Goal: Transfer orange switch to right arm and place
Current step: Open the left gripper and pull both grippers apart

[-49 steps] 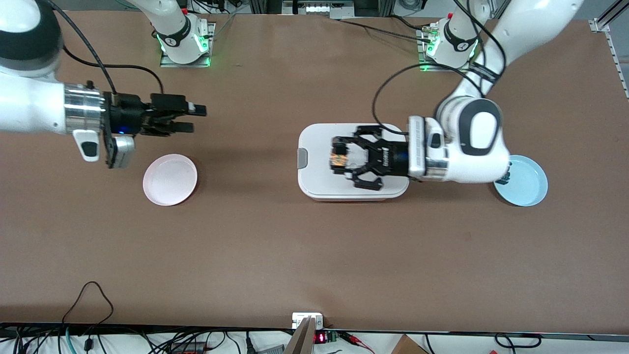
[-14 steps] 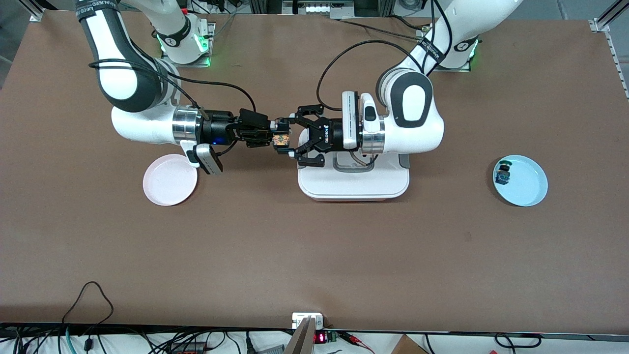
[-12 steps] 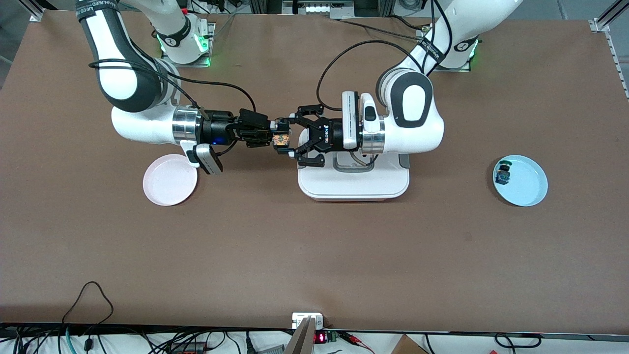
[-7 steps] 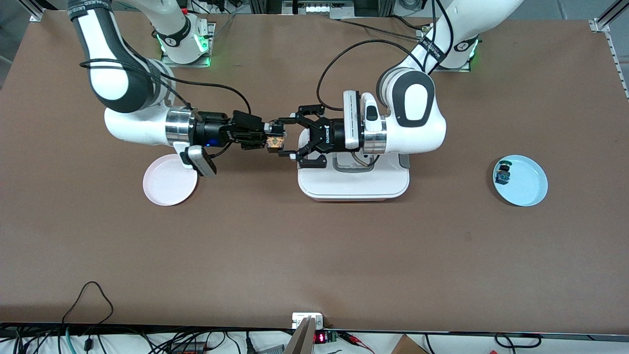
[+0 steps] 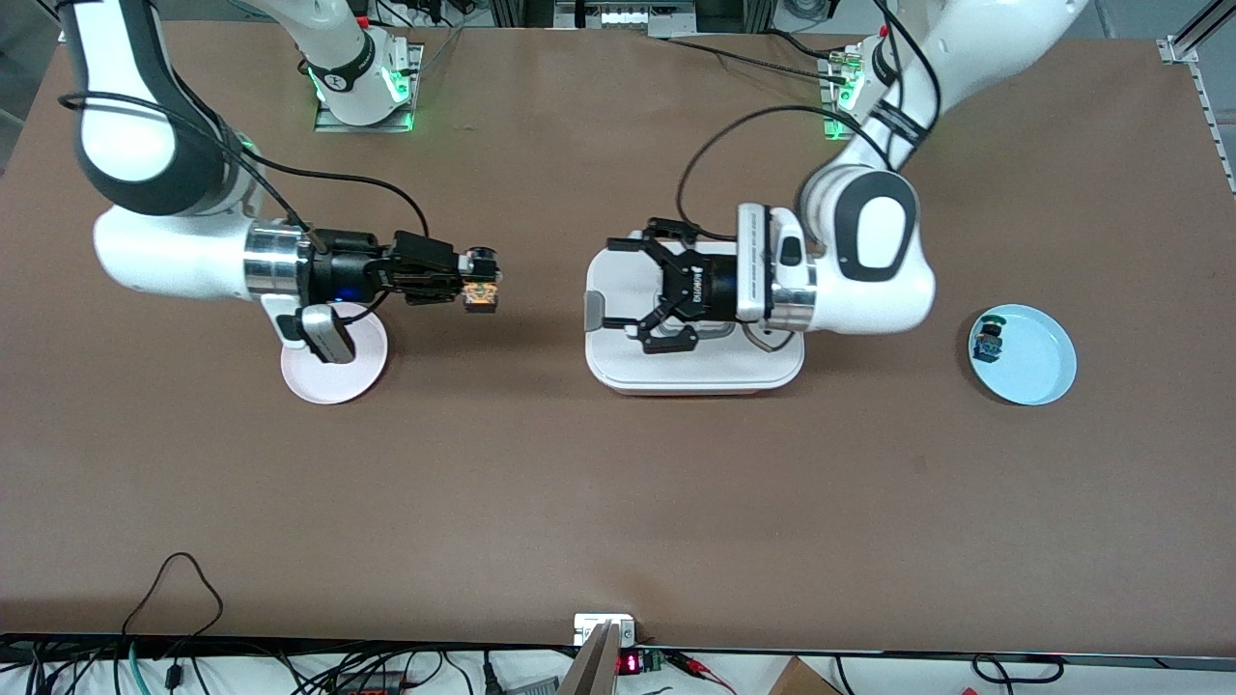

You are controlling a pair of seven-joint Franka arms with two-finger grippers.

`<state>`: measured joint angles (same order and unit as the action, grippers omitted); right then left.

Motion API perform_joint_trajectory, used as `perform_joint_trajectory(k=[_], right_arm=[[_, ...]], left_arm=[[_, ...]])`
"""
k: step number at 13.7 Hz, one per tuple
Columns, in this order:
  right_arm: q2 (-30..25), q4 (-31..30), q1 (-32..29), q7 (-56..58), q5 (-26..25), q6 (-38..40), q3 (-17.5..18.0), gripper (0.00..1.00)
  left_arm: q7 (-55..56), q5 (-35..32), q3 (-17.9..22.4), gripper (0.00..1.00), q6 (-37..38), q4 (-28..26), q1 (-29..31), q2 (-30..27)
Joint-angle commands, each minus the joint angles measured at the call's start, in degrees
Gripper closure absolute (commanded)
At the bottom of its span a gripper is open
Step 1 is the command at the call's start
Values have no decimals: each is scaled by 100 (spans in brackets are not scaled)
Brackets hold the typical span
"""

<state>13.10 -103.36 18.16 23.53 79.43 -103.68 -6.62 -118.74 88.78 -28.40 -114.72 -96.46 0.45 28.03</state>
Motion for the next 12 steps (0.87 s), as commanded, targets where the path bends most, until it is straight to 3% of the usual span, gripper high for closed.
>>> perform_joint_trajectory(k=[1,4,8,10,12], right_arm=[[9,385,-330,-480,-1179,382,38,100],[0,536,-620,-569,-2735,664,29,100],[8,545,-691,-691,-5291,604,-6,100],[148,466,-682,-753,-6479,393,2,100],[272,99,-691,-946,-7080,-166,-6,100]], left_arm=[[972,-1349,-34,0,764,-83,613,-157],[2122,-2520,-17,0,1293,-74,965,-166],[4502,-4127,9,0,1863,13,1211,-175],[5593,-5251,1,0,2512,407,1361,-210],[6779,-6341,1,0,3364,1021,1379,-210]])
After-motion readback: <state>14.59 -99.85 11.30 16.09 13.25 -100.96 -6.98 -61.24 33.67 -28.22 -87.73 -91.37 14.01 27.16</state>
